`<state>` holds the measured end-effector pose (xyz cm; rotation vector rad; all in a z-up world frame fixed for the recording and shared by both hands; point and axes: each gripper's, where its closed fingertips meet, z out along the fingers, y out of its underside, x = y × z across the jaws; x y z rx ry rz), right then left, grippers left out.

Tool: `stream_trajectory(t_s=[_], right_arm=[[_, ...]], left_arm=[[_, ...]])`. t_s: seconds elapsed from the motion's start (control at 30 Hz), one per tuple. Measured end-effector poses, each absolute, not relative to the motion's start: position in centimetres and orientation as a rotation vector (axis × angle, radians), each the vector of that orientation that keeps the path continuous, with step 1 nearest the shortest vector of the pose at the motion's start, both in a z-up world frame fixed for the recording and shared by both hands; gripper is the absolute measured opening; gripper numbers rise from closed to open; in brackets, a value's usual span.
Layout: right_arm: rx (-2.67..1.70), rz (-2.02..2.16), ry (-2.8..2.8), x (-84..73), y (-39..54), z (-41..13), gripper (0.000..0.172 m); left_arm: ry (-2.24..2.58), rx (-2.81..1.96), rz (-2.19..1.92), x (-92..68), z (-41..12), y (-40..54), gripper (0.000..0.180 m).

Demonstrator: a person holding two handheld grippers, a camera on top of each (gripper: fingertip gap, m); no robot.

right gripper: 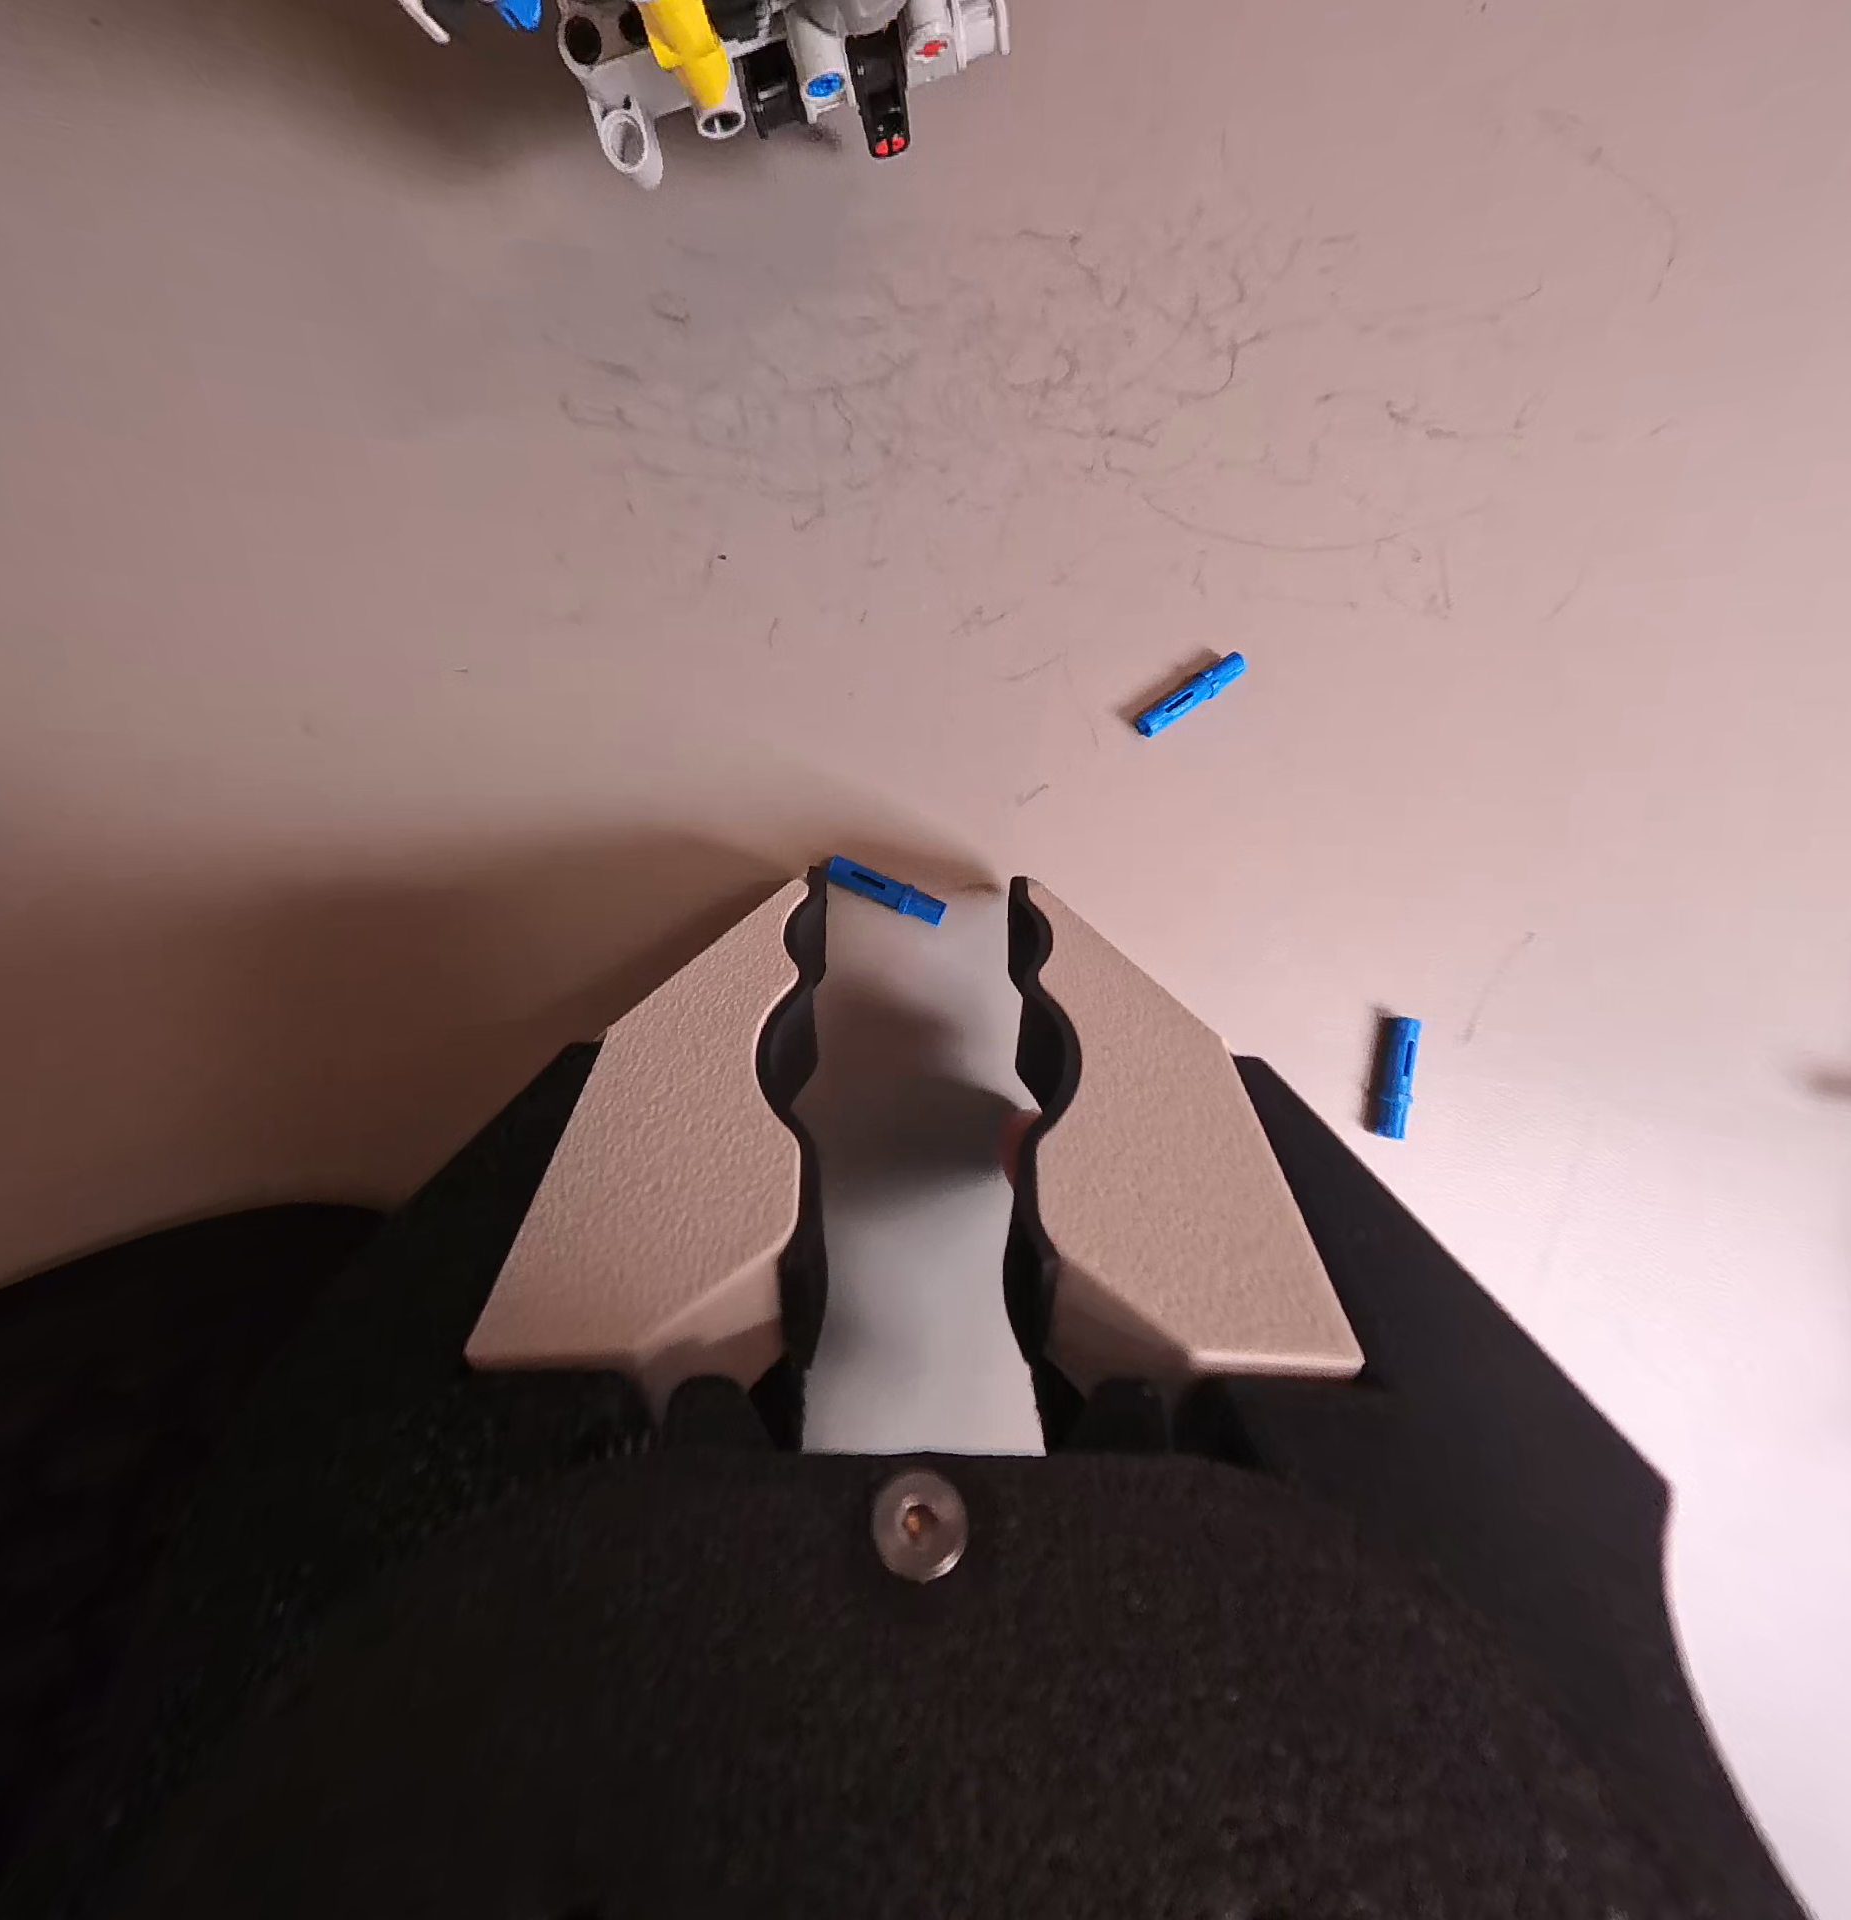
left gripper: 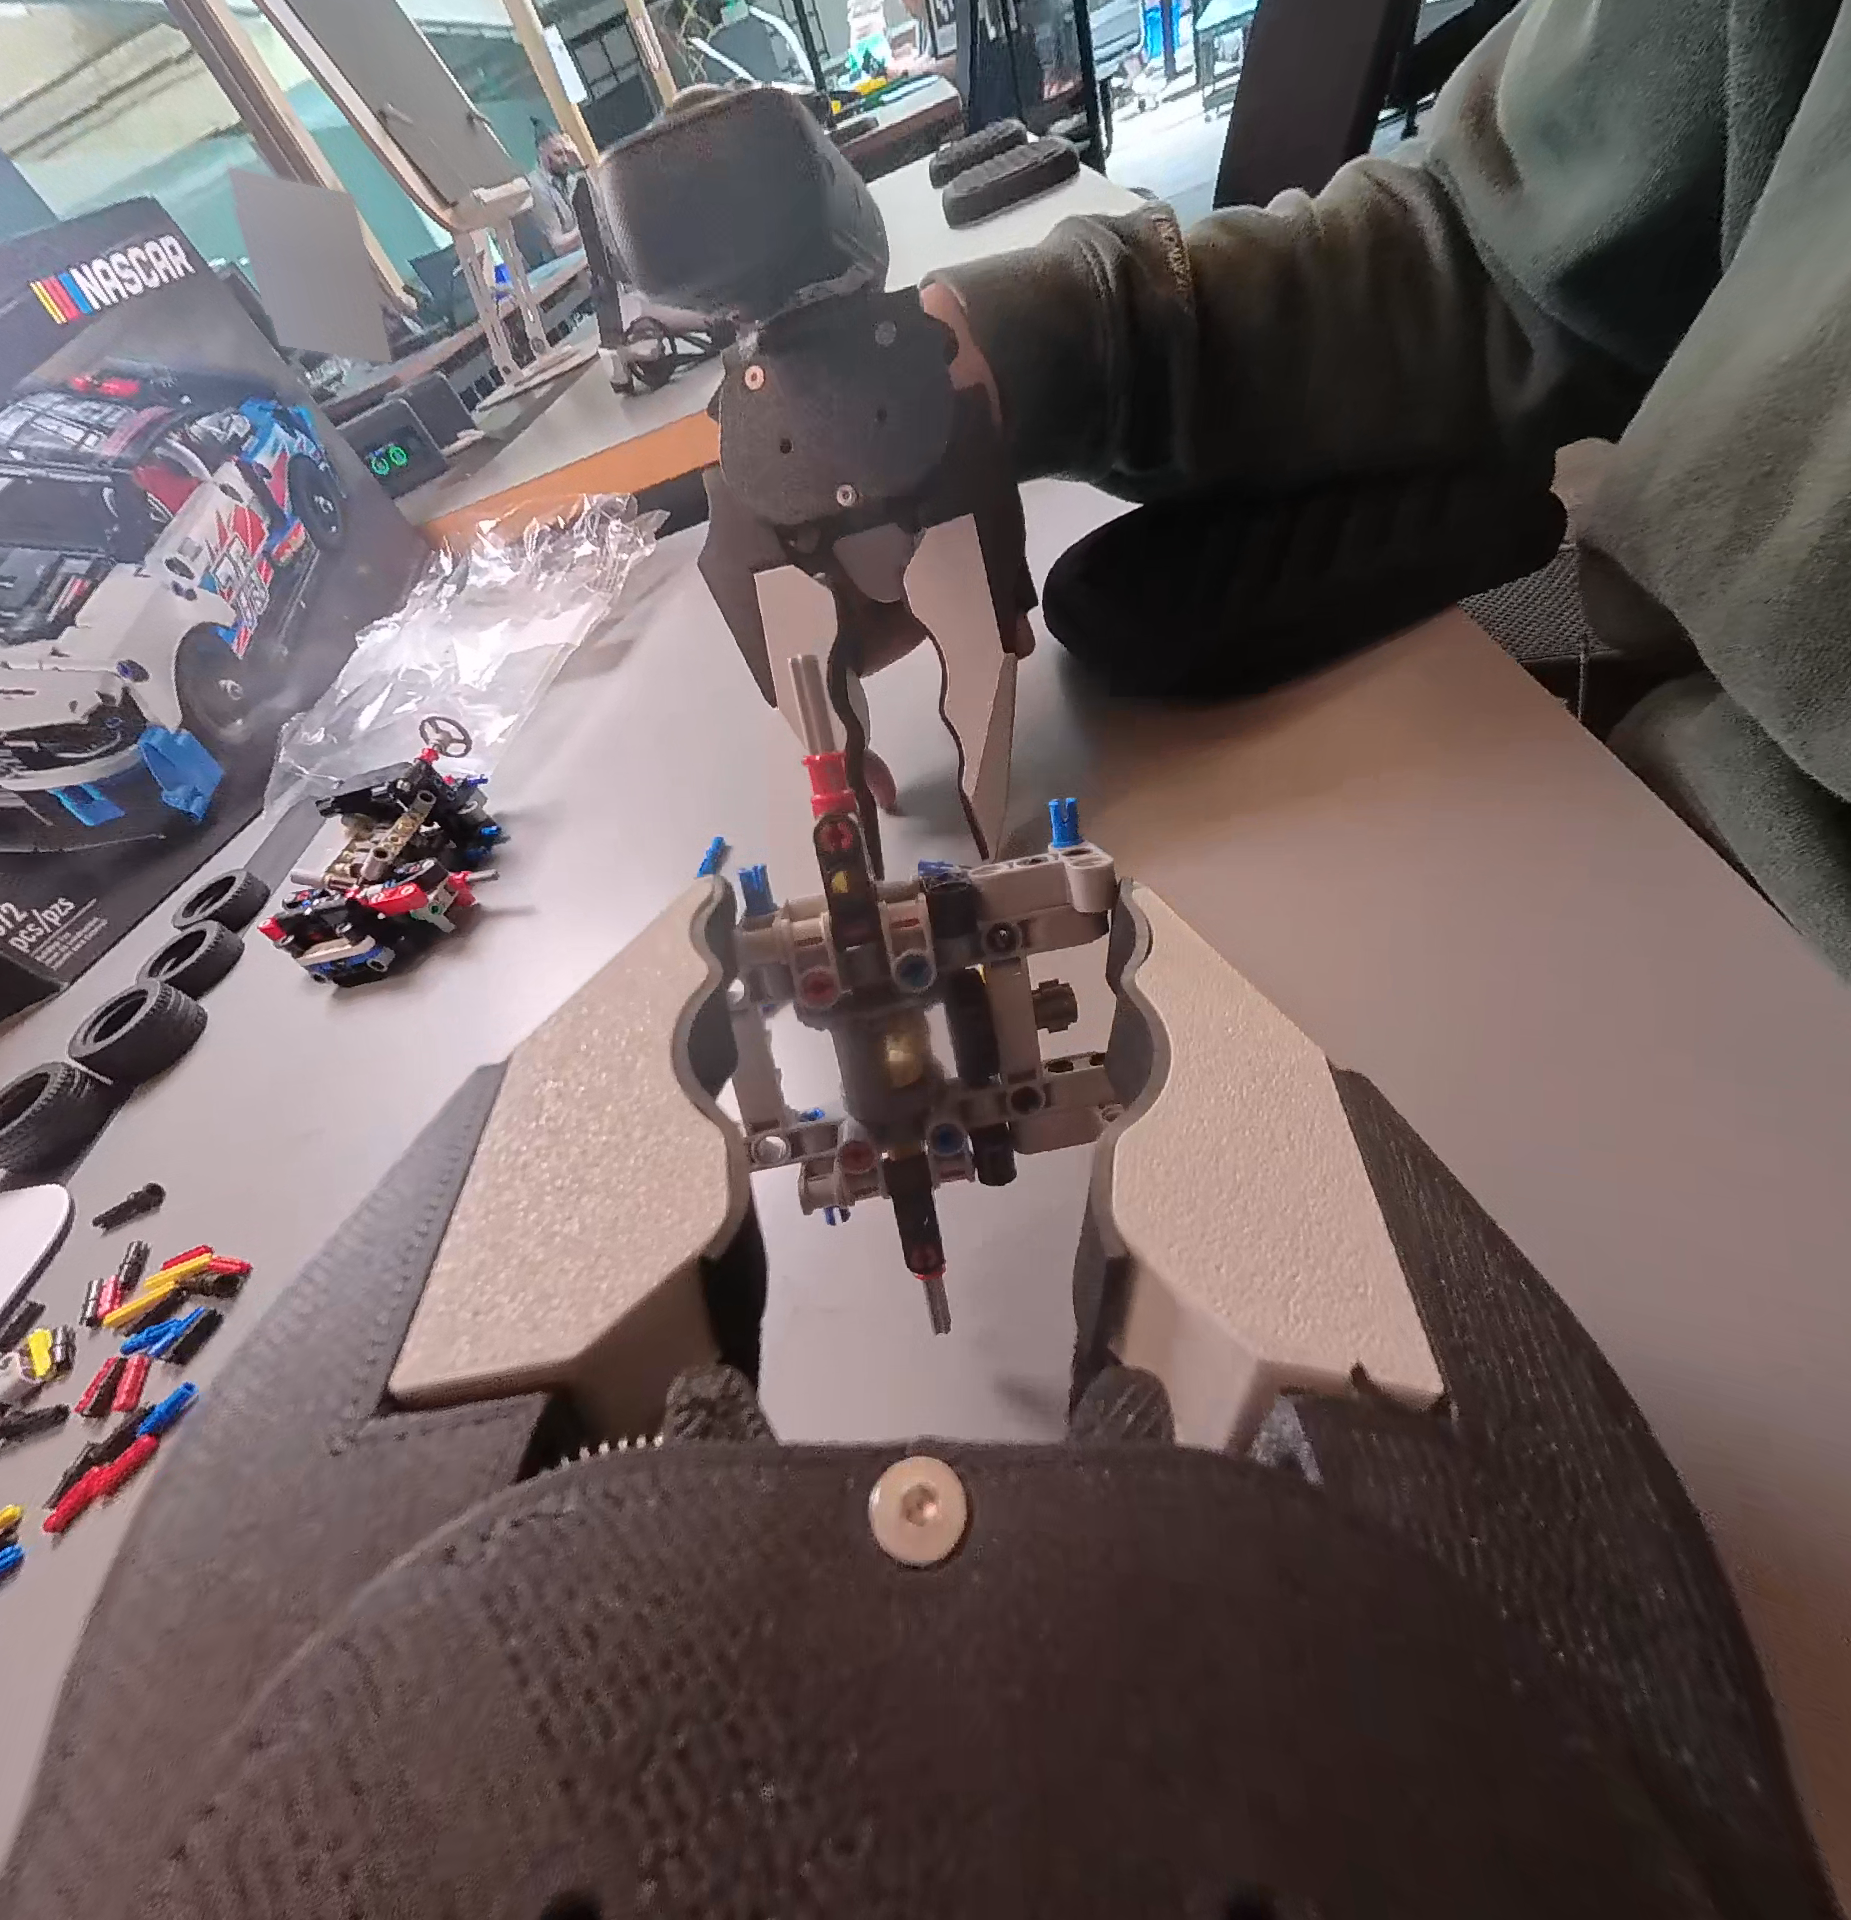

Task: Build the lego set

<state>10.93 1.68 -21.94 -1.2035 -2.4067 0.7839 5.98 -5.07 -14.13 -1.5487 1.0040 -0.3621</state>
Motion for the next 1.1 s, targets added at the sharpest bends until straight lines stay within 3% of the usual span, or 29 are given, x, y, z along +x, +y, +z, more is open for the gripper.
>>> stream_trajectory(t_s=[0.4,0.8,1.1], right_arm=[[-1.183,0.722,-2.434,10.9,1.2,-22.2,0.005],[-1.183,0.759,-2.363,10.2,1.6,-21.4,0.010],[-1.011,1.087,-1.984,7.0,0.6,-14.2,0.018]], left_arm=[[1.006,-1.606,-0.356,5.7,-15.0,-4.8,0.071],[0.996,-1.621,-0.359,5.5,-15.2,-4.7,0.071],[0.971,-1.653,-0.403,5.3,-15.6,-4.5,0.071]])
